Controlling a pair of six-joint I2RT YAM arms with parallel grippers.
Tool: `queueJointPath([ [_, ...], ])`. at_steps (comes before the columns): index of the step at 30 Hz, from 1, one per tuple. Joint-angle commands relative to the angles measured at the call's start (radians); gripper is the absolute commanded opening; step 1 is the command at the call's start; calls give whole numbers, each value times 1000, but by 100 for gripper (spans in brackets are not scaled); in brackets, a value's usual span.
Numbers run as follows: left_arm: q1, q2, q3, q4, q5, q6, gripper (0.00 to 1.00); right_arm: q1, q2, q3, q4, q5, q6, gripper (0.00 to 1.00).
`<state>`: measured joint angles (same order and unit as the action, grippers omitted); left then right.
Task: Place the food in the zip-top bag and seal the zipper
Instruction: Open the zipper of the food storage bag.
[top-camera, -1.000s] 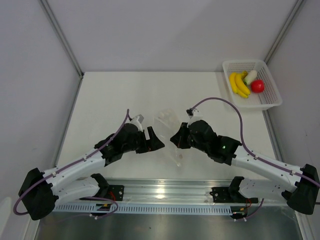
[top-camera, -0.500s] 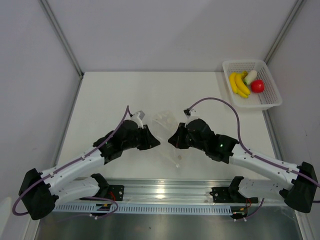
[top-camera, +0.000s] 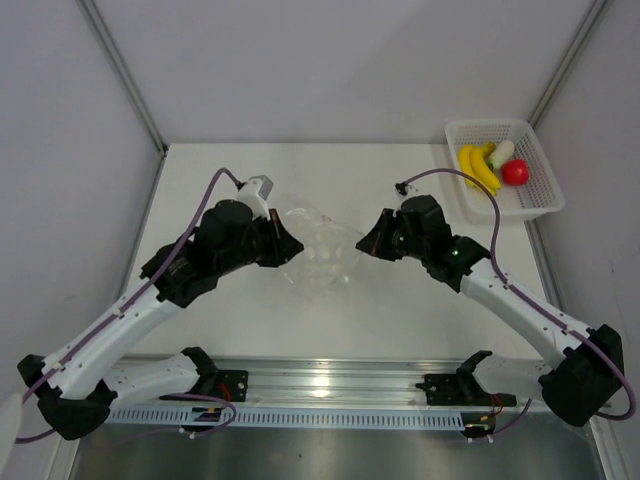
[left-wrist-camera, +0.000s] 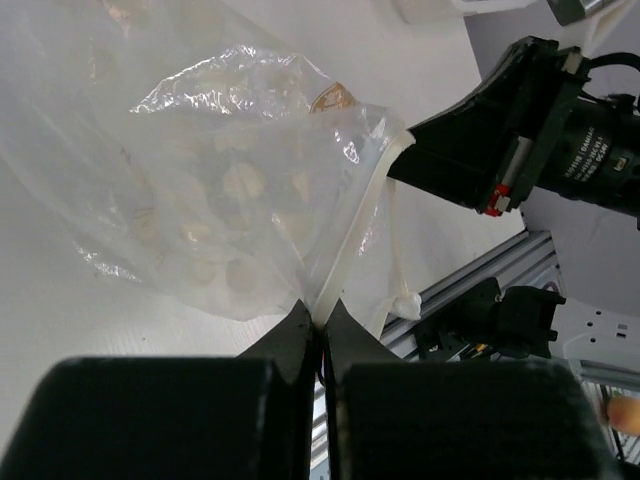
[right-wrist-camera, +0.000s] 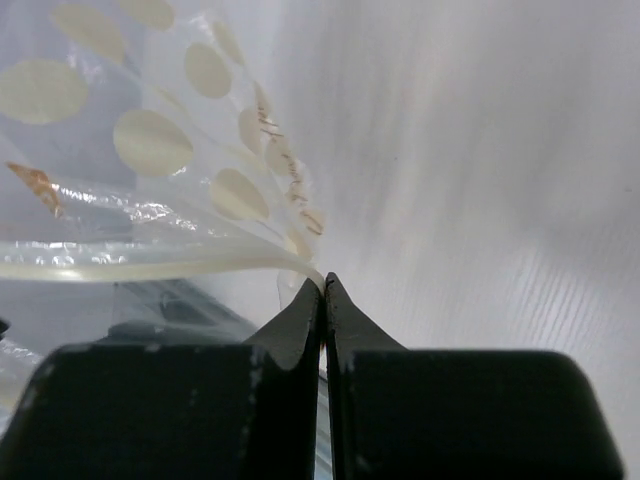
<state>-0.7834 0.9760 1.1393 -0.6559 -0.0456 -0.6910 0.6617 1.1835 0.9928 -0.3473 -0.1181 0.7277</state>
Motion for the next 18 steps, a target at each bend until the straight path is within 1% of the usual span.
queueJointPath([
  [1, -4, 88, 77, -128, 10, 102, 0, -59, 56, 20, -30, -75, -71, 0],
  [4, -2, 199, 60, -103, 78, 114, 1, -82, 111, -20, 7, -98, -100, 0],
  [8, 3, 286, 53, -47, 139, 108, 1, -105, 191, -55, 39, -94, -123, 0],
  [9, 9, 330, 66, -38, 151, 108, 0, -109, 202, -59, 47, -97, -128, 0],
  [12, 22, 398, 114, -18, 182, 108, 1, -117, 228, -40, 41, -78, -151, 0],
  [13, 26, 412, 122, -13, 188, 110, 1, -119, 228, -13, 19, -60, -160, 2],
  [14, 32, 423, 144, 1, 190, 110, 1, -123, 228, 4, 4, -48, -177, 17],
  [16, 52, 466, 175, 7, 196, 107, 0, -129, 229, 68, -33, -13, -197, 32],
  [17, 59, 480, 200, 13, 196, 105, 1, -143, 229, 91, -73, -6, -203, 37],
  [18, 76, 492, 207, 21, 199, 104, 1, -151, 229, 113, -94, -2, -218, 44],
])
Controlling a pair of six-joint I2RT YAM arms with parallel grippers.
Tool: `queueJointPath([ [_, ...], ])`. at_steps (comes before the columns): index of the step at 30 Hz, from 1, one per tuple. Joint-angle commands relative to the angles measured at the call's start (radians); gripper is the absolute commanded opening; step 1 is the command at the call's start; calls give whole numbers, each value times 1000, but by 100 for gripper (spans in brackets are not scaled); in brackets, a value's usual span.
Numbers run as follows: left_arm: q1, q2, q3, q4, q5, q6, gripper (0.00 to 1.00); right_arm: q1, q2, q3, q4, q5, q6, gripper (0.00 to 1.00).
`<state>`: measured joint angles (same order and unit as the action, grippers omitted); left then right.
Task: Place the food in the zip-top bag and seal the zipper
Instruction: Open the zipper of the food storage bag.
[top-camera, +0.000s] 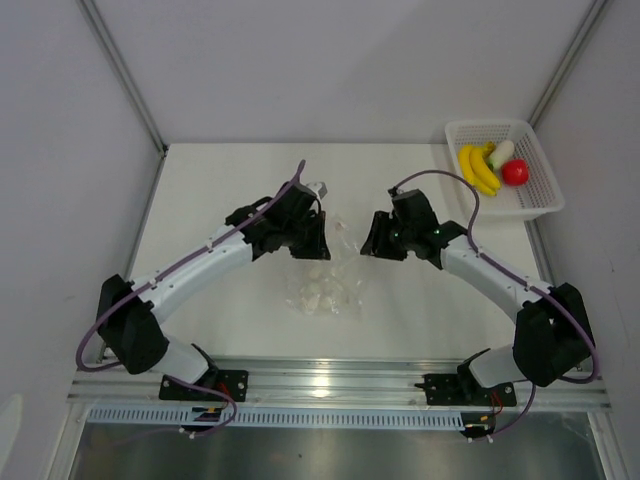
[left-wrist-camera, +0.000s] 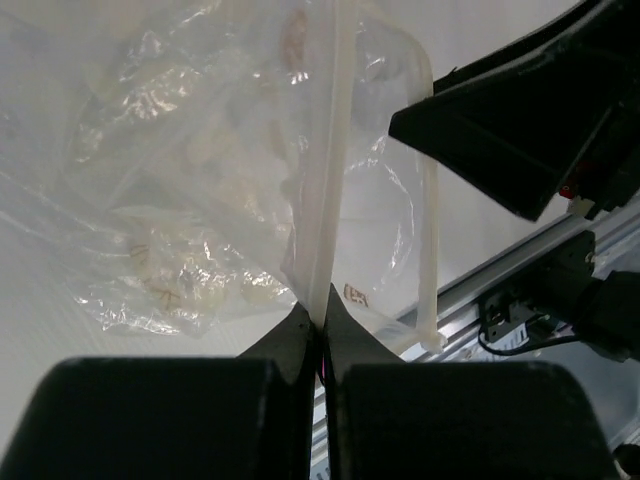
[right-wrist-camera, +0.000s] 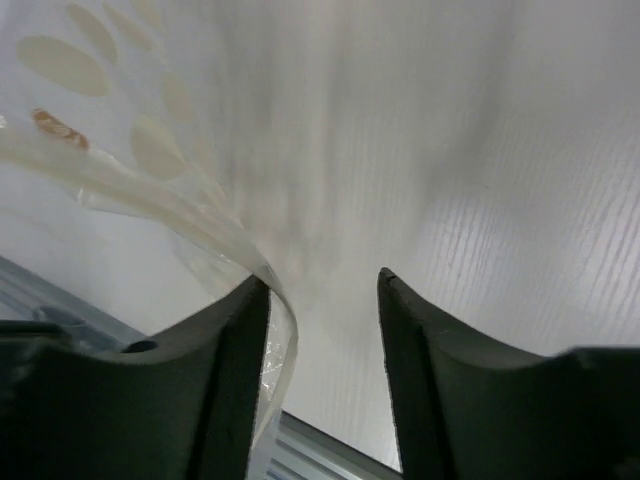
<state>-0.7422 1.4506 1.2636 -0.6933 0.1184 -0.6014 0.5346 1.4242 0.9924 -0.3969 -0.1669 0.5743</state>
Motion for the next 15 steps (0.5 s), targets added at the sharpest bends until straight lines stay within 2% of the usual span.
queueJointPath([
  [1, 43, 37, 94, 67, 40, 5, 1, -33, -13, 135, -63, 59, -67, 51],
  [2, 52, 43, 94, 80, 44, -1, 1, -45, -22, 172, -80, 69, -71, 62],
  [4, 79, 56, 88, 127, 53, -21, 1, -87, -40, 202, -115, 108, -82, 69],
  [5, 90, 73, 86, 144, 75, -26, 1, -100, -65, 221, -115, 122, -86, 76],
  [7, 107, 96, 94, 181, 95, -34, 0, -162, -80, 239, -89, 161, -106, 84],
  [11, 112, 149, 103, 210, 110, -37, 0, -316, -45, 310, -7, 201, -165, 87],
  [15, 110, 143, 41, 291, 148, -55, 1, -471, 129, 414, 70, 244, -223, 85],
])
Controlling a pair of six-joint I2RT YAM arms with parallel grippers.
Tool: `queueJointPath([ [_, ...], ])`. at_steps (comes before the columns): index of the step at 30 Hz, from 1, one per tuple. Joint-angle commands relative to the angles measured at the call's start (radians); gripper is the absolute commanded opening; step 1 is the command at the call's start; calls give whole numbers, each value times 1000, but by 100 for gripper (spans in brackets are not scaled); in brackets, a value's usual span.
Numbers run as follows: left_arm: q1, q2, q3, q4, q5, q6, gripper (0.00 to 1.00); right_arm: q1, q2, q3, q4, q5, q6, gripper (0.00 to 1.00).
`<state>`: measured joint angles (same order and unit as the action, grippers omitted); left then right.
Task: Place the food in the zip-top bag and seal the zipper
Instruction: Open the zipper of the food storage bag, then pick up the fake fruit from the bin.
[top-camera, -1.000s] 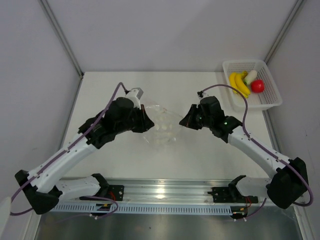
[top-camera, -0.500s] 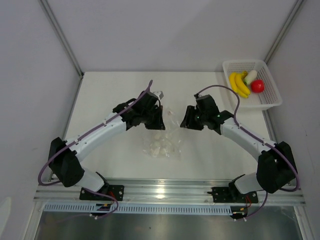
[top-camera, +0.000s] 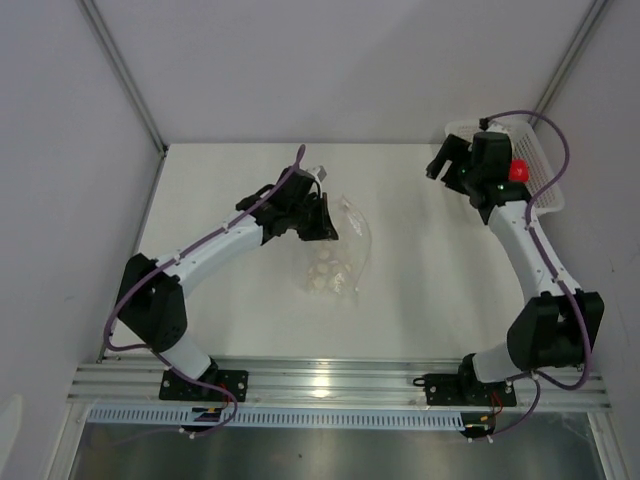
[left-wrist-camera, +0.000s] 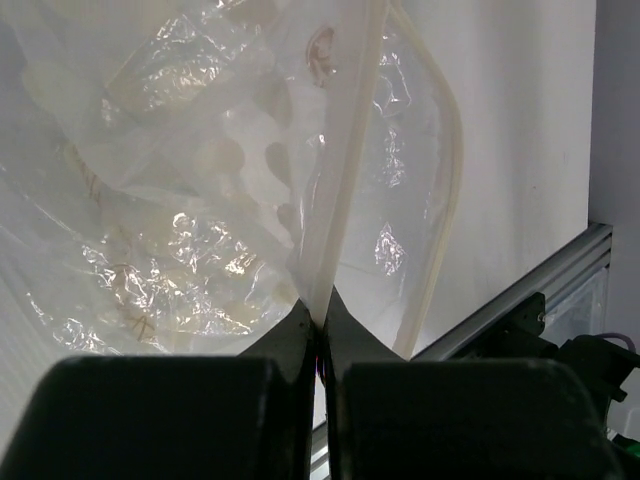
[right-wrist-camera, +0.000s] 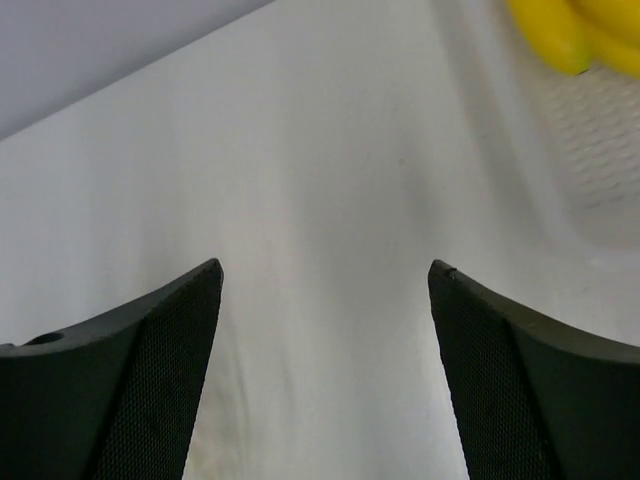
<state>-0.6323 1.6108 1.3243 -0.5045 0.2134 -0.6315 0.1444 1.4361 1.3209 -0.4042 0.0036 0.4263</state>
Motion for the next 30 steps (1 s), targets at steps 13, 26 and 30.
queueJointPath([
  [13, -1, -162, -272, 349, 89, -56, 1, -284, 639, 520, 168, 116, -297, 83],
  [26, 0, -212, -310, 374, 107, -48, 1, -305, 963, 834, 104, 44, -383, 81],
  [30, -1, -200, -313, 383, 116, -51, 0, -316, 995, 857, 93, -26, -376, 77],
])
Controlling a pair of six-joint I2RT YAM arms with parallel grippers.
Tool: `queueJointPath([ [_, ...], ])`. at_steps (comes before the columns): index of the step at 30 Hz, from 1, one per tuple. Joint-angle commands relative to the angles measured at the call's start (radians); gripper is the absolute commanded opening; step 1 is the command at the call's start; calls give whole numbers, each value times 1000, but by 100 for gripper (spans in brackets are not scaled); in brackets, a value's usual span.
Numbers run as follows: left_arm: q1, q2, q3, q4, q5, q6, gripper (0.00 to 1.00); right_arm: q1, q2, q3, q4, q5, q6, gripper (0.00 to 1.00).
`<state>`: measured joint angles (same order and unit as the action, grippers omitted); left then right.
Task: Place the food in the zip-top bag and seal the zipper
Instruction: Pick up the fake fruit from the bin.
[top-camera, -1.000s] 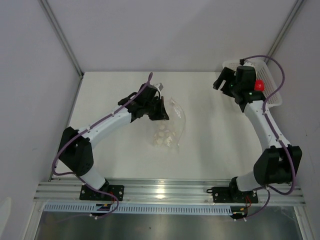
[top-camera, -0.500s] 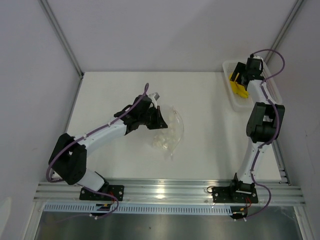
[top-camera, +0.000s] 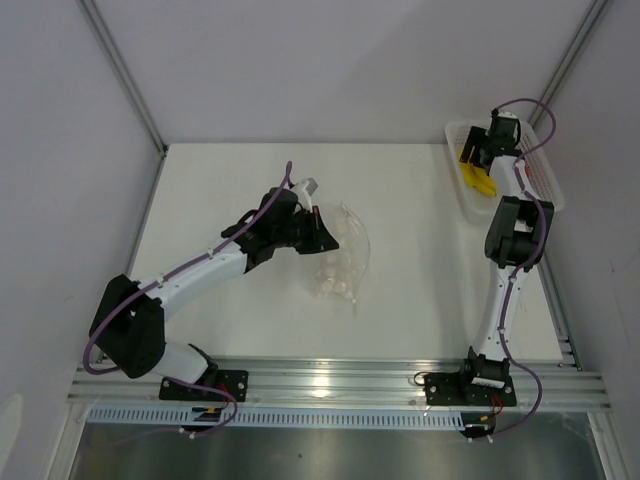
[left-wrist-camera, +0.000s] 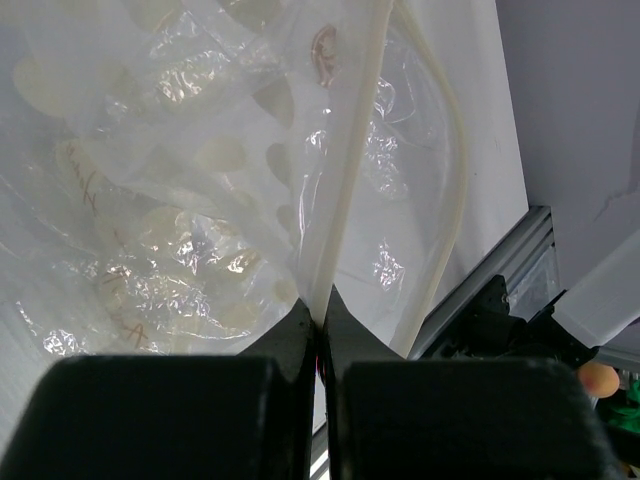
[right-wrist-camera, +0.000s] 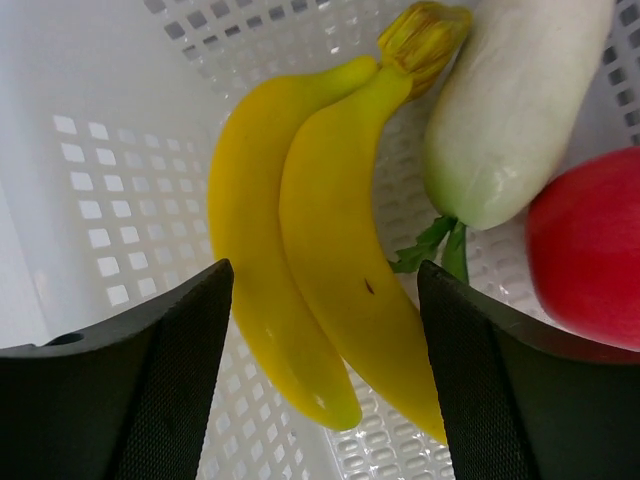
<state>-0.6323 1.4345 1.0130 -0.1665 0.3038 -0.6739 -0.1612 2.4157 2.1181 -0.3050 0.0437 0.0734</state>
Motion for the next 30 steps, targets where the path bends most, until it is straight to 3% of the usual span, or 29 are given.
queueJointPath([
  [1, 0, -19, -2, 45, 24, -9, 1, -11, 23, 60, -9, -76, -21, 75],
  [6, -1, -8, 4, 36, 23, -3, 1, -6, 55, 69, -26, -74, -26, 74],
  [8, -1, -13, 4, 41, 27, -3, 0, -8, 78, 92, -49, -79, -15, 68],
  [12, 0, -14, -1, 41, 31, -3, 1, -6, 97, 95, -55, -106, -15, 47],
  [14, 0, -11, 1, 39, 31, -4, 1, -6, 105, 95, -57, -104, -15, 45],
  [15, 0, -8, 1, 38, 32, -4, 1, -9, 106, 92, -54, -104, -15, 35],
  [17, -1, -6, 1, 44, 35, -4, 1, -14, 108, 91, -54, -102, -8, 34],
  [18, -1, -2, 1, 44, 38, -4, 1, -21, 108, 88, -52, -110, -6, 23],
  [20, 0, 4, 1, 45, 43, -6, 1, -32, 102, 83, -45, -125, 12, 18],
  [21, -1, 10, 2, 45, 47, -10, 1, -37, 95, 82, -37, -136, 20, 6],
  [23, -1, 20, 6, 45, 55, -19, 1, -54, 69, 75, -22, -178, 46, 0],
  [30, -1, 49, 19, 35, 78, -44, 0, -72, -24, 151, -25, -182, 112, 0],
])
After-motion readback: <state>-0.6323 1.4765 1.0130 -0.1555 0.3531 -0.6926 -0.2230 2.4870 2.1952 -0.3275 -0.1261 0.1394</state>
